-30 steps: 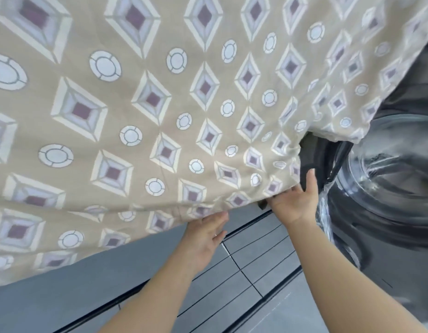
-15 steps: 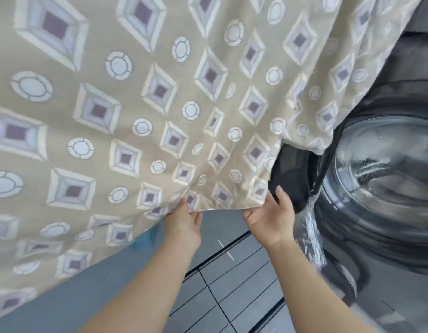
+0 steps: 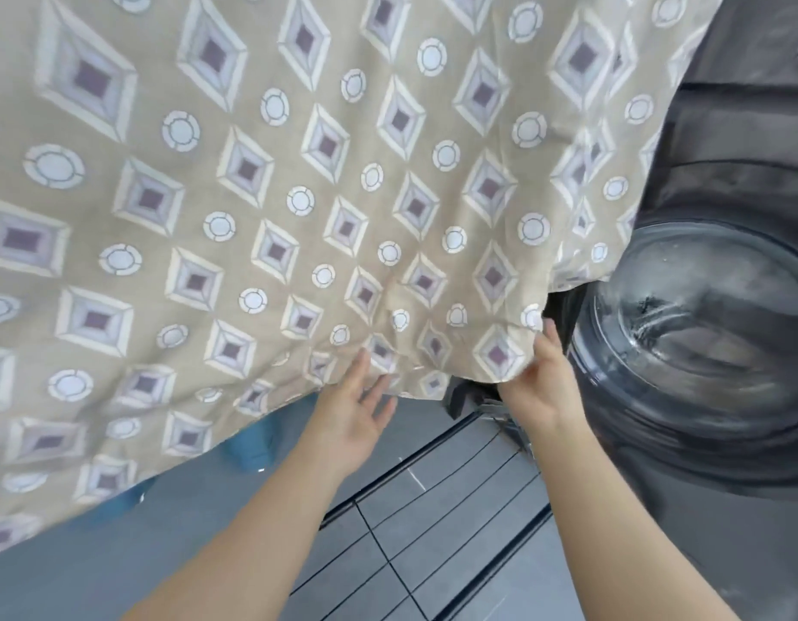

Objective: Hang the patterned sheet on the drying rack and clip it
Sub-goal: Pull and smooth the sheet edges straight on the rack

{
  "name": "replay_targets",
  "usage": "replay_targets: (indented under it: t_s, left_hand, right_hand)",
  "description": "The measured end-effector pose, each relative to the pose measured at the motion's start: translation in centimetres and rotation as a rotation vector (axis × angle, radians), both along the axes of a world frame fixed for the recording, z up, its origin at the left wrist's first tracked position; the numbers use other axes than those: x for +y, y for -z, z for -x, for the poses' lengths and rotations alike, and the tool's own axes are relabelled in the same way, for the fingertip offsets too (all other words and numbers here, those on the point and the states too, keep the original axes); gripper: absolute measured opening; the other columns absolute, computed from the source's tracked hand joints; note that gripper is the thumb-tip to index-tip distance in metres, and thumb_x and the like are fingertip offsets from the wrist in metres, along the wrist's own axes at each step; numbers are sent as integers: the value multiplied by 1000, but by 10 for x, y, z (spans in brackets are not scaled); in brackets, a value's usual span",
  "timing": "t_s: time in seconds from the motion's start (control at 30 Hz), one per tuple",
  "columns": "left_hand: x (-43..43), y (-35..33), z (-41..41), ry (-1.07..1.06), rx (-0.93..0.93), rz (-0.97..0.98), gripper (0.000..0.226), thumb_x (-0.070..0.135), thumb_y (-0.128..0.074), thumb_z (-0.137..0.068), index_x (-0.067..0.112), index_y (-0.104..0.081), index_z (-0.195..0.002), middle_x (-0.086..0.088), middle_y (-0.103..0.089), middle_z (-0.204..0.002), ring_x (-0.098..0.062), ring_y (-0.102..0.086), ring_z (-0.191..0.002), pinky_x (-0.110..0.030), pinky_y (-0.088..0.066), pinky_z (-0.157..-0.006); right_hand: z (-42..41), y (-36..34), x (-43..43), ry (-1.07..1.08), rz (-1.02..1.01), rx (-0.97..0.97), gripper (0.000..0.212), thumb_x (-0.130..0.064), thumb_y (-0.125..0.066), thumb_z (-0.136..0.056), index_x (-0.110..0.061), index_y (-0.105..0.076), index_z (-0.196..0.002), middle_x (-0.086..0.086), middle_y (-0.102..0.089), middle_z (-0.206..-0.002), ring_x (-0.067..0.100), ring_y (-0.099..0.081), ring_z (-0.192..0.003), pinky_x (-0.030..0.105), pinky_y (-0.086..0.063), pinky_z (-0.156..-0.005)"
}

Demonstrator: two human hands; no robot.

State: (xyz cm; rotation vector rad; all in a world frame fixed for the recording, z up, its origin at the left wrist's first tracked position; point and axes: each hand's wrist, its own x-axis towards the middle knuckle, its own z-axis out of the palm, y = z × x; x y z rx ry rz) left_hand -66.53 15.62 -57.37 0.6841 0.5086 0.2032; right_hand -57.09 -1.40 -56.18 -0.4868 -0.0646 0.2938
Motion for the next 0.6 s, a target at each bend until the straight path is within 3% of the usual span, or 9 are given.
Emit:
replay_targets:
  t_s: [0.03,0.1,0.17,0.27,0.33,0.43,0.5,0.6]
  left_hand:
    - [-5,-1,-1,44,26,-27,10,25,-59,-89,20,-62,-98,5,-58,-106,-12,-56,-100,-27,-45,-85]
    - [-4,-6,-4,17,85,-65,2,20,-62,-88,18,-62,-87,5,-62,-94,-8,-56,-82,-20,-44,-71]
    - [8,-13,-7,-91,128,-63,7,17,-60,-89,17,-59,-82,5,-61,-86,-6,-54,-75,-17,-44,-65]
    - [29,-23,-9,-213,142,-80,16,16,-53,-94,16,-56,-78,5,-57,-82,-6,-52,-71,-13,-48,-51]
    - [37,-25,-12,-252,133,-78,12,15,-49,-96,13,-57,-87,2,-58,-87,-11,-56,-80,-14,-52,-60]
    - [39,-29,-17,-272,105,-46,12,12,-46,-97,11,-55,-89,-3,-59,-91,-17,-57,-91,-29,-46,-95]
    - [36,-31,-21,-249,54,-3,10,14,-53,-95,12,-56,-86,-6,-61,-102,-18,-60,-90,-36,-46,-99]
    - [26,-27,-27,-69,-1,-54,3,10,-60,-89,12,-60,-91,-4,-63,-110,-16,-62,-94,-30,-46,-94]
  right_hand:
    - [3,-2,0,22,13,31,79,2,-59,-84,-26,-21,-147,7,-45,-144,27,-57,-115,53,-44,-97]
    - [3,-5,-5,-15,-25,24,81,0,-70,-74,-20,-32,-143,10,-47,-142,31,-55,-120,57,-38,-102]
    - [0,-15,-15,-69,-138,-25,84,-8,-87,-49,-12,-55,-126,13,-52,-137,32,-52,-124,52,-35,-107]
    - [-8,-34,-33,-26,-287,-45,69,-21,-85,-52,-13,-64,-117,10,-57,-133,29,-53,-124,44,-34,-109]
    - [-14,-46,-44,9,-256,-41,42,-33,-73,-71,-10,-72,-105,11,-63,-125,30,-58,-118,45,-40,-102]
    - [-22,-54,-49,10,-113,29,41,-44,-57,-83,-14,-71,-107,12,-66,-119,32,-60,-113,50,-44,-95]
    - [-26,-56,-49,-7,37,104,36,-41,-55,-87,-19,-68,-112,11,-70,-111,31,-64,-105,49,-50,-83]
    - [-30,-53,-48,10,168,137,28,-30,-49,-95,-16,-63,-115,10,-73,-102,28,-69,-91,47,-55,-69]
